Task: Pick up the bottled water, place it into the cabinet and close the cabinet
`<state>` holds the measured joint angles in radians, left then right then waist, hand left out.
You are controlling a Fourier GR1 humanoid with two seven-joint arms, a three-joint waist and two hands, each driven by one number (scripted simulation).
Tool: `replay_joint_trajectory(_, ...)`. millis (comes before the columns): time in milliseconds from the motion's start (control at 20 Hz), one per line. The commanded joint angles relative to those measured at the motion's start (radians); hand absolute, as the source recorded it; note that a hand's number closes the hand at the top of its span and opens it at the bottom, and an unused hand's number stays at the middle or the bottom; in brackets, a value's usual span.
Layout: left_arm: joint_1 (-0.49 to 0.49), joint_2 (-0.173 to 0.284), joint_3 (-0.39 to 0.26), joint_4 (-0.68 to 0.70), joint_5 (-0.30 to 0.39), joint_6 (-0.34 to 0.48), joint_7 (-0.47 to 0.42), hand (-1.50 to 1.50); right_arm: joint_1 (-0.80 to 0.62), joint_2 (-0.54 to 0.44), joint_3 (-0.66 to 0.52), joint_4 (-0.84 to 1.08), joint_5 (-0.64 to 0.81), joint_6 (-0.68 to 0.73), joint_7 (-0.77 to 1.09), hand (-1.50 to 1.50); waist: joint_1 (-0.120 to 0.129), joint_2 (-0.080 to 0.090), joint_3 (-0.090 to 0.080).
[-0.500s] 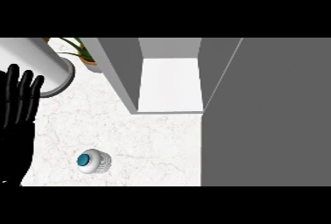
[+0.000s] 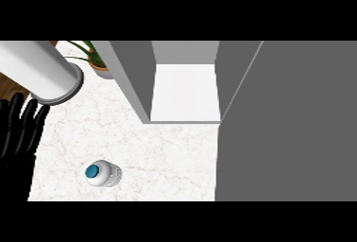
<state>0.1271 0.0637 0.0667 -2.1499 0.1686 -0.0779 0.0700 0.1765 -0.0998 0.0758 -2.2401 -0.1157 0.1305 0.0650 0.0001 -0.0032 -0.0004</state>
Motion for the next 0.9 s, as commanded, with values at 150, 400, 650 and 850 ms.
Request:
replay_joint_trajectory(150,0.177,-0.004,0.019,-0.172,0.095,-0.015,0.126,-1.50,0.183,-0.040,0.040,-0.231,-0.151,0.083,0.120,-1.50,0.000,-0.001,0.000)
replay_joint_trajectory(400,0.256,-0.024,0.007,-0.186,0.045,-0.029,0.116,-1.50,0.273,-0.039,0.079,-0.338,-0.123,0.089,0.126,-1.50,-0.001,0.000,0.000)
replay_joint_trajectory(650,0.285,-0.007,0.026,-0.163,-0.014,-0.037,0.134,-1.50,0.416,-0.029,0.151,-0.371,-0.074,0.122,0.035,-1.50,-0.012,-0.002,0.000)
replay_joint_trajectory(850,0.252,0.010,0.116,-0.020,0.068,-0.080,0.059,-1.50,0.481,-0.045,0.144,-0.383,-0.078,0.133,-0.008,-1.50,-0.014,-0.001,-0.001)
